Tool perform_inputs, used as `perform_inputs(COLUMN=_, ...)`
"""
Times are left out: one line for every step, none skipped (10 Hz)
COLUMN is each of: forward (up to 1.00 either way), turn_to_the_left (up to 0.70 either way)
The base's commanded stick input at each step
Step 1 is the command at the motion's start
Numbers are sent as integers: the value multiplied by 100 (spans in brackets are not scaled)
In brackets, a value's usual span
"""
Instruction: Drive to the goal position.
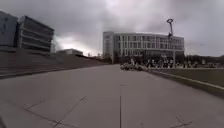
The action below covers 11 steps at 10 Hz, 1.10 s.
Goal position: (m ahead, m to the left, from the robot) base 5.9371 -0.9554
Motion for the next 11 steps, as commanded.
perform_inputs(forward=49, turn_to_the_left=-1)
perform_inputs(forward=49, turn_to_the_left=-1)
perform_inputs(forward=49, turn_to_the_left=-1)
perform_inputs(forward=49, turn_to_the_left=-1)
perform_inputs(forward=49, turn_to_the_left=1)
perform_inputs(forward=49, turn_to_the_left=-1)
perform_inputs(forward=49, turn_to_the_left=-1)
perform_inputs(forward=49, turn_to_the_left=-1)
perform_inputs(forward=49, turn_to_the_left=-1)
perform_inputs(forward=49, turn_to_the_left=-1)
perform_inputs(forward=49, turn_to_the_left=-1)
